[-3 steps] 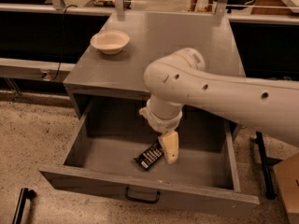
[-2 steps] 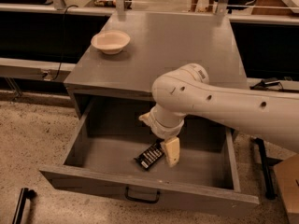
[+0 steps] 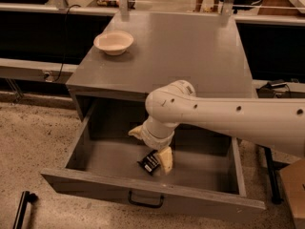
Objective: Pick rxbar chocolate from top drawer and place on counter
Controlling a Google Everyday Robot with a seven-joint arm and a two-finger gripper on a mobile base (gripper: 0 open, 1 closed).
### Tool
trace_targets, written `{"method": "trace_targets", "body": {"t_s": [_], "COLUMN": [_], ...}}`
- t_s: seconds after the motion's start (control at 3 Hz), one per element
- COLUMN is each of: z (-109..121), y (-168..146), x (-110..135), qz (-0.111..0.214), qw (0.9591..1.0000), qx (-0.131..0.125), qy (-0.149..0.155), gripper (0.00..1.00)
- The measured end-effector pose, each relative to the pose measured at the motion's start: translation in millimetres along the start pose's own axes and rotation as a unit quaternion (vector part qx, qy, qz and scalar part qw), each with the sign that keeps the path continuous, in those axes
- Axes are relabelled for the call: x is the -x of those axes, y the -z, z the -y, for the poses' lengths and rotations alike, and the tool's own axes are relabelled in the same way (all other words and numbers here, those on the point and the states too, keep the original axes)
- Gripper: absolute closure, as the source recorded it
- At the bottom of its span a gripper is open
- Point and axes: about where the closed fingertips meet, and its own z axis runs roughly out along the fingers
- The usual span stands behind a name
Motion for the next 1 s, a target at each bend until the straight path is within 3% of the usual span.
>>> {"method": "trace_targets", "body": {"t_s": [0.67,1.0], "z": [-9,-7], "y": [-44,-37], "x": [-3,-2], "qz": [0.022,0.022], "qw": [0.998,0.998], "qx": [0.057,0.057], "qy": [0.015,0.015], "gripper": [0.41,0.66]}}
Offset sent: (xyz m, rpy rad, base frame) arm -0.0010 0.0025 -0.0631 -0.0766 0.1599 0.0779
